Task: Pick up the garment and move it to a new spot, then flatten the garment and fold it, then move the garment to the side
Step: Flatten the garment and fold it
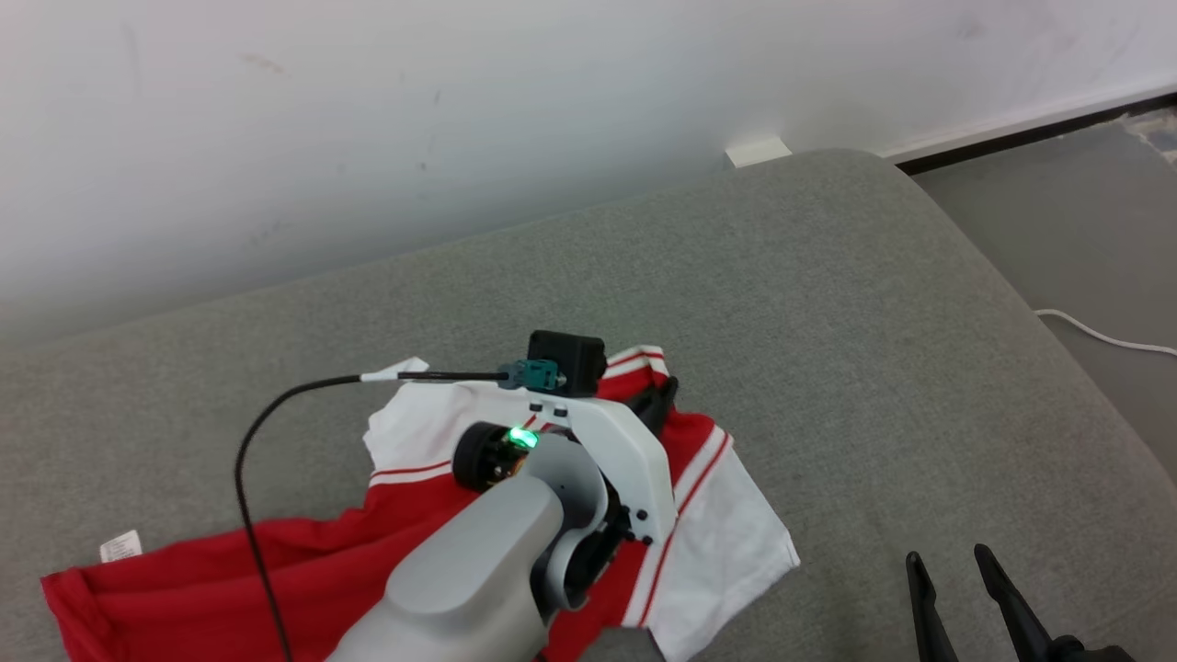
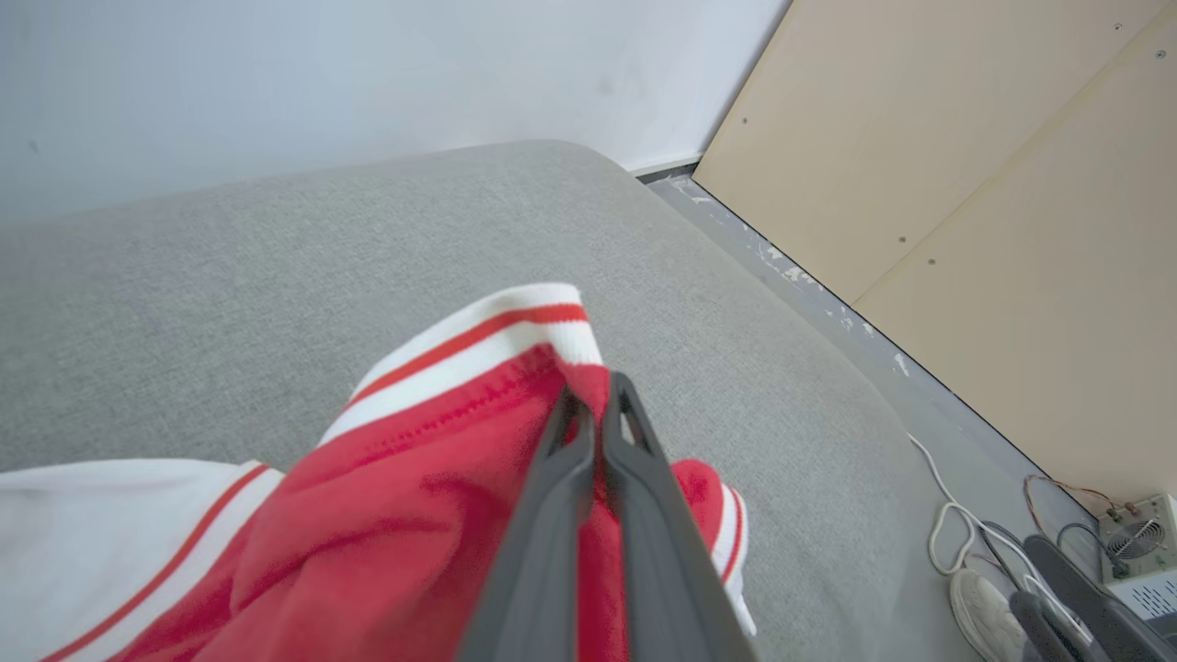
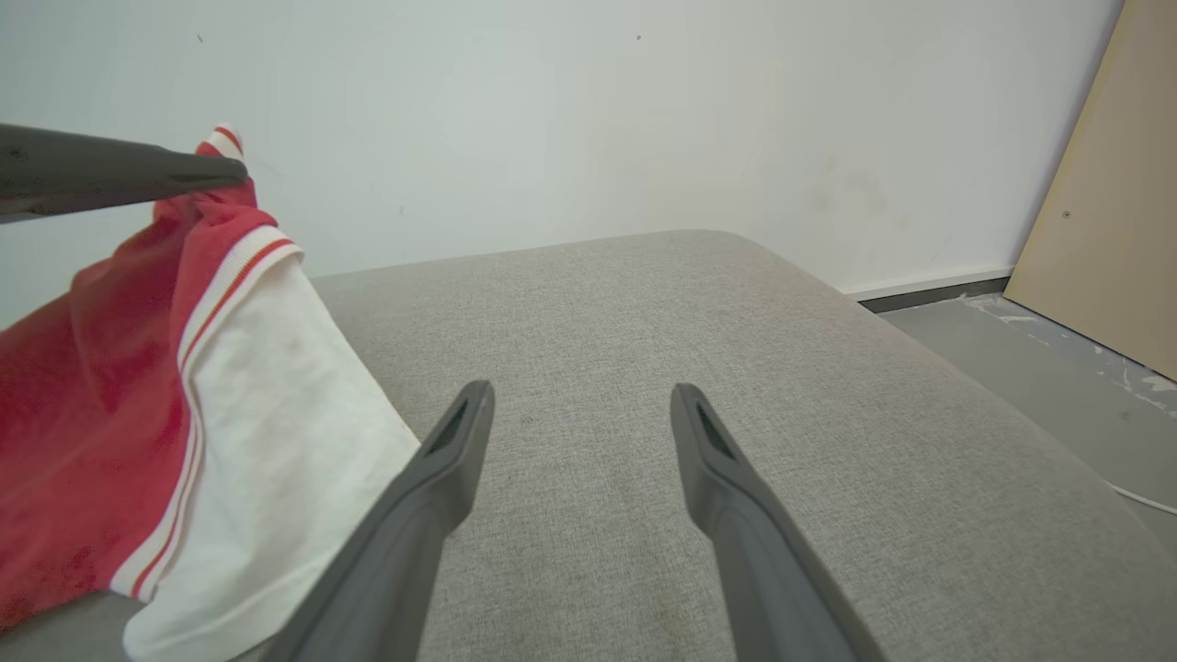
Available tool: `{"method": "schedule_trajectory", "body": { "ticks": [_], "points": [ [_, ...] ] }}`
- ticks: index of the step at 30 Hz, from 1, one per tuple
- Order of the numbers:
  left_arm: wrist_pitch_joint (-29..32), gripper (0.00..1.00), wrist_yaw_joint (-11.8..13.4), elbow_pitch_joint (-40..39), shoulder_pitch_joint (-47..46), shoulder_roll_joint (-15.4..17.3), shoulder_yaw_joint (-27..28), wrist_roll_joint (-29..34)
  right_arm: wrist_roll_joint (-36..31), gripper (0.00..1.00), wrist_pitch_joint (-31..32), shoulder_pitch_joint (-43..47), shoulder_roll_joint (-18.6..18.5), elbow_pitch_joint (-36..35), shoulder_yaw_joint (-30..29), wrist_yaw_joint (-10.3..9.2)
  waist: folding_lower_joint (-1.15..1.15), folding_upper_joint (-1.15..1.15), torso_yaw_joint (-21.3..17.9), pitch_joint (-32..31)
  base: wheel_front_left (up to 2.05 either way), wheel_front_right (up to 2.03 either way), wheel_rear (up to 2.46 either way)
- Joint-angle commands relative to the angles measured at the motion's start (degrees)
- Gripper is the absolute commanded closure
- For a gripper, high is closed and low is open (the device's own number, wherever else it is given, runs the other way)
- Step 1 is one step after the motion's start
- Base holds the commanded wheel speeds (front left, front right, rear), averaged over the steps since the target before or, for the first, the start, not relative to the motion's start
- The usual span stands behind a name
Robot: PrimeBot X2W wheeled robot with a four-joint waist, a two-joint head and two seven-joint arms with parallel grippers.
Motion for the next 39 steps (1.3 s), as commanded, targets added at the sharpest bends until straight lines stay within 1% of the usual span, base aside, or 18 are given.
{"method": "schedule_trajectory", "body": {
  "ticks": [1,2,4,5,9,11,14,17,19,22,26,30,34,37,39],
  "points": [
    [-2.7,0.17,0.2,2.7,-1.7,0.1,-0.6,1.4,0.5,0.00,0.0,-1.0,0.0,0.1,0.1,-0.13,0.00,0.00,-1.2,1.4,0.00,0.00,0.00],
    [-4.5,0.00,0.2,4.3,-2.1,0.1,-1.1,1.4,0.5,0.00,0.0,-1.1,0.1,0.2,0.1,-0.13,0.00,0.00,-1.3,1.6,0.00,0.00,0.00],
    [-7.6,0.00,0.2,6.2,-3.4,0.1,-1.9,0.9,0.5,0.00,0.0,-1.3,0.2,0.3,0.1,-0.13,0.00,0.00,-1.4,1.9,0.00,0.00,0.00],
    [-7.6,0.00,0.2,6.2,-3.4,0.1,-1.9,0.9,0.5,0.00,0.0,-1.3,0.2,0.3,0.1,-0.13,0.00,0.00,-1.4,1.9,0.00,0.00,0.00],
    [-11.9,0.00,-0.5,8.2,-5.0,0.1,-5.4,0.4,0.4,0.00,0.0,-1.3,0.3,0.2,-0.7,-0.13,0.00,0.00,-0.1,2.1,0.00,0.00,0.00],
    [-14.5,0.00,0.0,8.7,-5.9,0.1,-6.6,0.8,0.1,0.00,0.0,-1.2,0.3,0.2,-1.0,-0.13,0.00,0.00,0.8,1.8,0.00,0.00,0.00],
    [-17.8,0.00,0.8,8.4,-5.9,0.1,-6.9,0.2,-0.3,0.00,0.0,-0.8,0.3,-0.1,-1.5,-0.13,0.00,0.00,2.3,1.1,0.00,0.00,0.00],
    [-19.4,0.00,1.6,7.9,-4.5,0.1,-6.4,0.8,-0.7,0.00,0.0,0.1,0.0,-0.7,-2.2,-0.13,0.00,0.00,4.2,0.0,0.00,0.00,0.00],
    [-19.9,0.00,2.2,7.3,-2.9,0.2,-5.3,1.4,-1.1,0.00,0.0,0.5,-0.4,-1.3,-2.9,-0.13,0.00,0.00,5.4,-0.9,0.00,0.00,0.00],
    [-20.1,0.00,3.5,5.3,-0.1,1.8,-2.9,3.6,-2.1,0.00,0.0,1.4,-1.0,-2.4,-3.7,-0.13,0.00,0.00,7.4,-2.5,0.00,0.00,0.00],
    [-20.0,0.00,5.8,-0.7,7.1,4.4,0.9,8.1,-3.0,0.00,0.1,2.8,-1.8,-3.9,-5.3,-0.13,0.00,0.00,10.3,-4.7,0.00,0.00,0.00],
    [-20.0,0.00,8.2,-7.3,14.8,7.9,4.1,12.9,-3.2,0.00,0.1,4.3,-2.2,-5.1,-7.9,-0.13,0.00,0.00,13.4,-6.2,0.00,0.00,0.00],
    [-20.0,0.00,9.6,-12.8,22.2,10.6,8.1,16.5,-3.7,0.00,0.1,5.2,-2.1,-6.0,-10.6,-0.13,0.00,0.00,16.6,-7.3,0.00,0.00,0.00],
    [-20.0,0.00,10.9,-16.3,27.1,11.6,11.8,19.2,-4.5,0.00,0.0,5.4,-2.2,-6.0,-11.3,-0.13,0.00,0.00,18.5,-7.9,0.00,0.00,0.00],
    [-20.0,0.00,11.2,-18.2,30.3,12.2,14.1,20.9,-4.8,0.00,0.1,5.5,-2.1,-5.6,-11.5,-0.13,0.00,0.00,19.4,-8.4,0.00,0.00,0.00]
  ]
}}
